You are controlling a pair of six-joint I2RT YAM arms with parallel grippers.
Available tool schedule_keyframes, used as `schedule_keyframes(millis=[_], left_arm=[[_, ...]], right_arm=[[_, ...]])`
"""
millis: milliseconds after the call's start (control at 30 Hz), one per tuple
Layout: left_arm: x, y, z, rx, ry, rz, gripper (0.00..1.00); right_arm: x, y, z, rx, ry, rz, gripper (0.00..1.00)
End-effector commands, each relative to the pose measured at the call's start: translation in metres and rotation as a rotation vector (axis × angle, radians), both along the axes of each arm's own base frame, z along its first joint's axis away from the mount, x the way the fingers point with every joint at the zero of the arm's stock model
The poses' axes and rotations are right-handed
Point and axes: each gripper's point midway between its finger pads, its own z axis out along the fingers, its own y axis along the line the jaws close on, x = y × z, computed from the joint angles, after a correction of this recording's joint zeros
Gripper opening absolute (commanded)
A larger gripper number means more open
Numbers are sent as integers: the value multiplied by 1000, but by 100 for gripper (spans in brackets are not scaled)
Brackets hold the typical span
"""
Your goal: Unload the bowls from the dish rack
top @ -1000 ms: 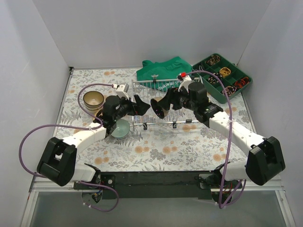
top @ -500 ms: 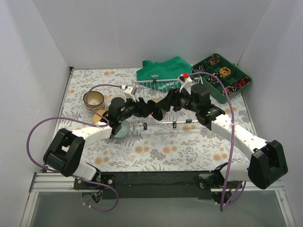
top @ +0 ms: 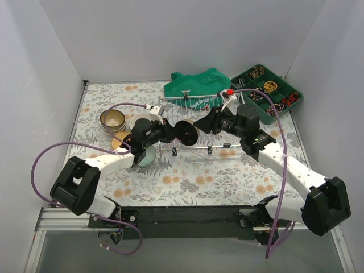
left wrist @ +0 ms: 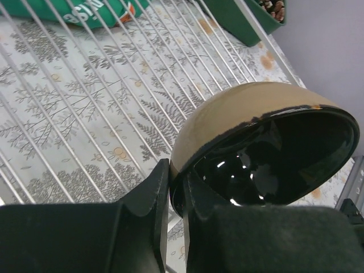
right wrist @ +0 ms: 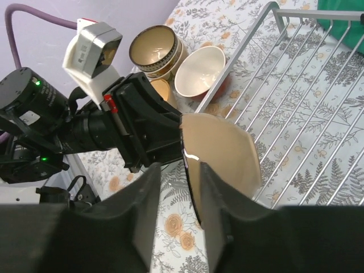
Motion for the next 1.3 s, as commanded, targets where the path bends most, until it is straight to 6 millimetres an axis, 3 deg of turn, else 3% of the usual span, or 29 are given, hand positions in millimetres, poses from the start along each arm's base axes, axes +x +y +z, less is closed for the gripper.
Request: schedule_keyframes(millis=[0,33,100,200,267,300,367,400,567,633,667,800,933,1067,1167,1233,1267], left_arm=[[4,15,45,-38,-84,93,0],[1,19,47,-30,-75,105,0],[4,26,52,-24,-60,154,0],[1,45,50,30,-1,234,0],[-2,54,60,33,4,275,0],[-1,69,52,76,39,348,0],[-2,81,65,91,48,406,0],[-4,93,56,137,89,456,0],[-3,134,66,183,163,589,0],[-6,149,60,199,229,619,0],[-1,166,64,190,244,661,0],[7,199,62,192,322,720,0],[24,210,55,204,393,721,0],[48,215,32,226,482,719,0],[62,209,30,214,505,681,0],[69,205,15,228,553,659,0],[76,203,19,222,547,654,0]], right_arm=[[-3,-11,22,29,-111,-5,52],[-5,-13,19,22,-115,-8,62],[-5,-21,18,-15,-145,-29,71],[-4,-36,10,-100,-174,-79,78],[-2,-46,5,-146,-186,-123,80],[-4,-53,2,-177,-197,-137,82],[-3,-65,-4,-222,-203,-185,85],[-5,-71,-5,-239,-207,-201,88],[-9,-100,-17,-363,-241,-284,92],[-14,-110,-20,-395,-242,-306,93],[-14,-114,-22,-416,-248,-316,93],[-23,-124,-24,-436,-256,-330,93],[-32,-126,-28,-426,-248,-318,93],[-40,-122,-27,-409,-248,-283,92],[-43,-123,-28,-410,-245,-281,92],[-44,-125,-30,-413,-241,-281,92],[-45,-125,-31,-413,-241,-280,92]])
